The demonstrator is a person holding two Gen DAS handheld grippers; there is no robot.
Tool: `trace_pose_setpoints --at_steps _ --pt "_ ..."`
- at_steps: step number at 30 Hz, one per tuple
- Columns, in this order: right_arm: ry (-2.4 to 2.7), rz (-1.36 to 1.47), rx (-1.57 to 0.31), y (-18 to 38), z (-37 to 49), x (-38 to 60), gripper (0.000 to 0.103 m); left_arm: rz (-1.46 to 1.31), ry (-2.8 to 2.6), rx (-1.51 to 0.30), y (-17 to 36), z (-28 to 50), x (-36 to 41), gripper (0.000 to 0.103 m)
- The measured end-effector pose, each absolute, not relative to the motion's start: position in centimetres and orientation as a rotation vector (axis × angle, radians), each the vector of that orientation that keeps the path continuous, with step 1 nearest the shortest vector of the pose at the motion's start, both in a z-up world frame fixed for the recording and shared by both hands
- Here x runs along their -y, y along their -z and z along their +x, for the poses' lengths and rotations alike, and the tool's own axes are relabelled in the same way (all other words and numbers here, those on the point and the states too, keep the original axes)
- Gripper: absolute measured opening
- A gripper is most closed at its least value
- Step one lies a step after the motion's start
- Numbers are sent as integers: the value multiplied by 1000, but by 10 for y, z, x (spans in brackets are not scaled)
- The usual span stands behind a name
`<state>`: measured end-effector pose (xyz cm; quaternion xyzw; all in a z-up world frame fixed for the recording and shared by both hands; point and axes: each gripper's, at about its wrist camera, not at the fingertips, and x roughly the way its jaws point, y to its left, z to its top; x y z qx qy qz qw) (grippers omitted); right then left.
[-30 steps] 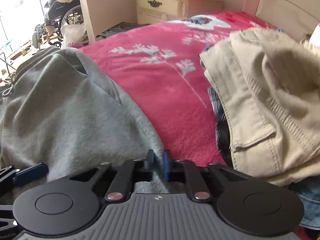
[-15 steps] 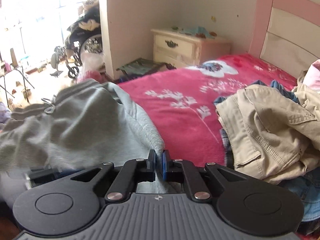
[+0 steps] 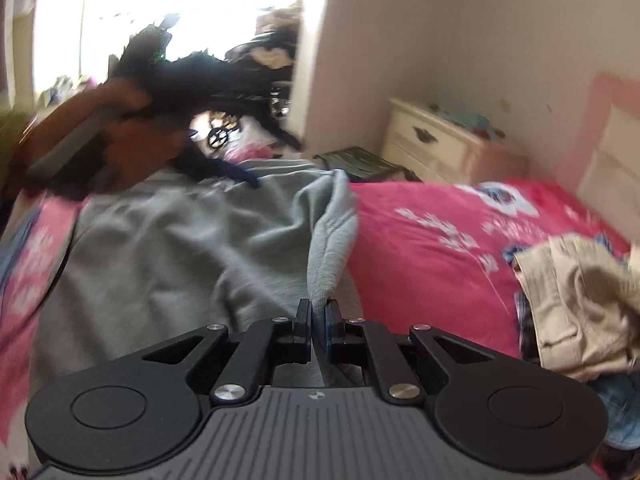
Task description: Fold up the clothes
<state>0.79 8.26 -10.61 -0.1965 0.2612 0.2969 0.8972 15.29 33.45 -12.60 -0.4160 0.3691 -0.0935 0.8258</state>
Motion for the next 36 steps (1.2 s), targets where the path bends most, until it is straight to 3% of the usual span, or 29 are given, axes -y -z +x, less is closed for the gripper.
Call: trace_pose_setpoints --at_steps 5,9,19,24,29,31,36 --pt "-653 -664 -476 126 -29 -112 7 -732 225 -830 115 165 -313 62" --pt "-665 -807 -442 146 -44 -127 7 -452 209 -863 100 179 -278 62" --pt "-673 -850 -443 164 -47 -136 7 191 161 -1038 119 223 -167 62" --pt "-669 -846 -430 167 -50 -135 7 275 55 -1087 139 231 -157 59" --pt "-657 -815 -419 162 -47 -128 7 203 9 -1086 141 232 -171 17" --pt "-646 -794 -412 160 -47 -125 7 77 34 -1065 130 230 -193 11" --pt "-585 -722 -341 140 -50 -111 7 -299 113 -891 88 200 -266 10"
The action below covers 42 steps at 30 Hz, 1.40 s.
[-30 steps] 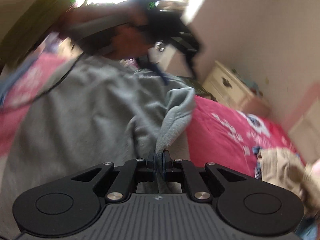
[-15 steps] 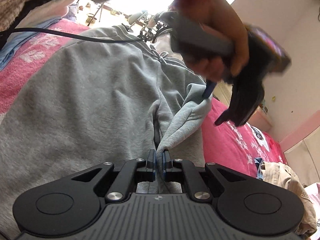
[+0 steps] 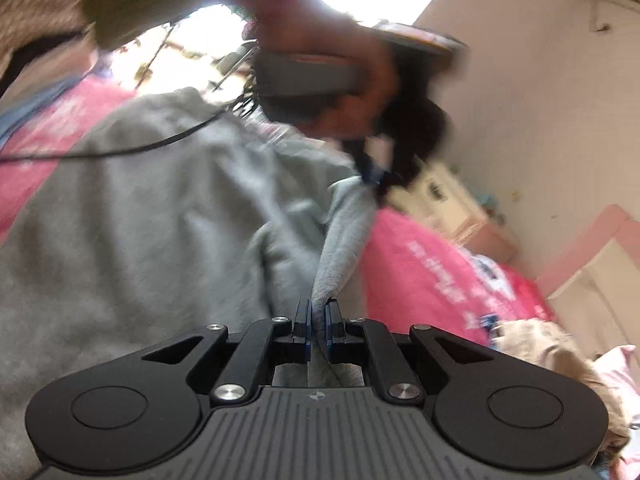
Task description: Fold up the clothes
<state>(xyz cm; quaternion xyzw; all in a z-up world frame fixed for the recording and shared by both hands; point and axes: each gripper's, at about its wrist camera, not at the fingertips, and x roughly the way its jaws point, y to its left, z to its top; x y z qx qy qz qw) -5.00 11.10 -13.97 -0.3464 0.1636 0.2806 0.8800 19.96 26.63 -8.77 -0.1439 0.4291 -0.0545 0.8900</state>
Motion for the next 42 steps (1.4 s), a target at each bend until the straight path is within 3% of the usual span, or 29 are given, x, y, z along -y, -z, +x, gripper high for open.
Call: trace_pose_setpoints --at_steps 5,9,12,14,18,20,42 --pt "-587 -689 -303 127 -65 -98 7 -439 161 -768 70 122 -328 11" --pt "-662 -775 -327 148 -93 -101 7 -372 90 -971 96 82 -346 14" --pt "-707 -885 -329 170 -114 -109 7 -374 44 -1093 110 70 -358 23" --pt "-712 -923 -320 178 -122 -112 7 -387 16 -1082 107 66 -366 34" --pt "-700 -912 -326 177 -127 -112 8 -420 -27 -1012 92 65 -380 44" --pt "-692 -874 -337 171 -123 -112 8 -451 -58 -979 90 67 -389 55" --pt "-633 -702 -332 133 -105 -98 8 -845 -192 -853 120 98 -442 56"
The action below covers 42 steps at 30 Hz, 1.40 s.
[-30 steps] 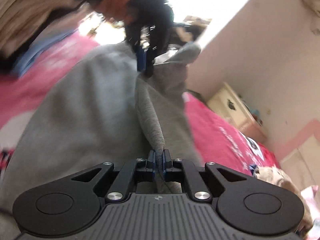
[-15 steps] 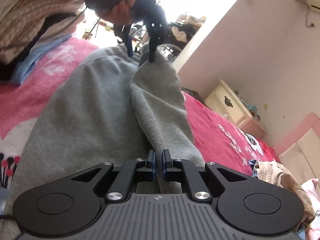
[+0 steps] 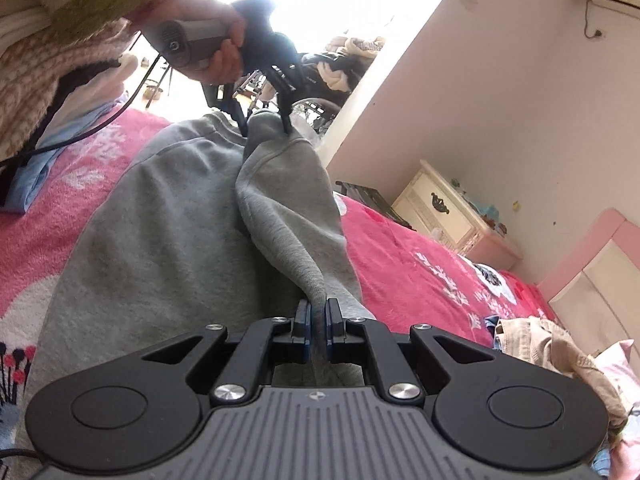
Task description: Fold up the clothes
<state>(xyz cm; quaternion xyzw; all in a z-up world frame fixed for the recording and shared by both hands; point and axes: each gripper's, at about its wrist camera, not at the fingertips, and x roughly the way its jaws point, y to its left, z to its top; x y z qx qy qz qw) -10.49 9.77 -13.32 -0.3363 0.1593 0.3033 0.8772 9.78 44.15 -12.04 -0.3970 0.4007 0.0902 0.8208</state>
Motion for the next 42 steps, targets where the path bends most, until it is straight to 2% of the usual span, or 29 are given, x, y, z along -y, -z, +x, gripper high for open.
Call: trace_pose_setpoints --at_steps 3,4,5,6,7,8,10,16,29,37,42 --pt "-632 -708 -333 135 -105 -99 8 -829 -196 -840 121 100 -443 53" --pt "-630 -707 -331 135 -105 -99 7 -816 -195 -833 120 100 -442 45" --pt "-627 -706 -327 134 -106 -99 7 -784 -183 -827 116 101 -440 33" --pt "-625 -704 -322 133 -106 -99 7 -746 -167 -823 111 102 -438 28" --pt "-622 -702 -317 131 -107 -98 7 -708 -151 -818 106 102 -436 15" --pt "-621 -698 -311 128 -107 -97 7 -660 -139 -813 100 102 -434 11" --pt "-628 -686 -297 120 -110 -94 7 -565 -119 -803 86 101 -431 8" --pt "-703 -699 -262 104 -131 -92 7 -409 -93 -862 66 94 -433 7" --pt "-872 -760 -213 101 -173 -125 7 -360 -195 -994 91 96 -460 6" --pt "-915 -776 -257 112 -179 -134 7 -356 -235 -1086 108 100 -471 6" --pt "-931 -785 -254 109 -184 -136 7 -372 -221 -1077 102 95 -476 6"
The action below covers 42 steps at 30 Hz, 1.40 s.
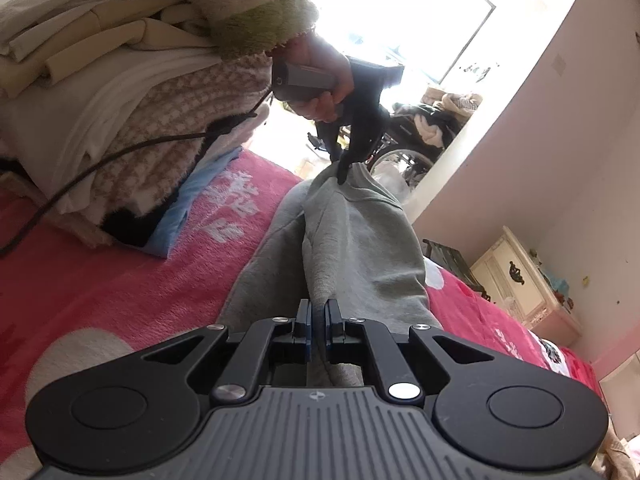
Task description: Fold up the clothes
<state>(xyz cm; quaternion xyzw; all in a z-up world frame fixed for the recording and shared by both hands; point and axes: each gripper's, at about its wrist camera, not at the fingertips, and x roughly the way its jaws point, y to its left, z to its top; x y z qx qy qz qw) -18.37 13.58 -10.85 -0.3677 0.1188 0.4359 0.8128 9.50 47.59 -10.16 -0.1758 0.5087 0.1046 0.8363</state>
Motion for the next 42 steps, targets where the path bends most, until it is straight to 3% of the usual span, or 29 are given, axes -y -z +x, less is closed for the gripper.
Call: trace_pose_setpoints --at_steps 11,15,20,26,29,33,36,42 --pt "-940 -737 -382 135 -172 -144 7 -401 -276 -1126 124 97 -485 10" --pt "-880 -605 -416 118 -170 -132 10 -379 -270 -1127 124 98 -483 10" --pt "-842 -89 -630 95 -164 -85 12 -414 -270 -1128 127 97 -487 13" --pt "-634 595 -948 149 -162 -26 14 -409 -274 -1125 130 97 -485 13" --pt "-449 943 -981 183 -159 4 20 -408 -275 -1122 131 97 -484 13" --pt "-298 1156 -951 197 -163 25 23 -396 -273 -1119 132 97 -483 13" --pt "-314 992 -889 165 -164 27 26 -384 -270 -1118 132 97 -482 14" --pt "-541 -85 -725 102 -152 -30 26 -390 -267 -1120 133 98 -484 14"
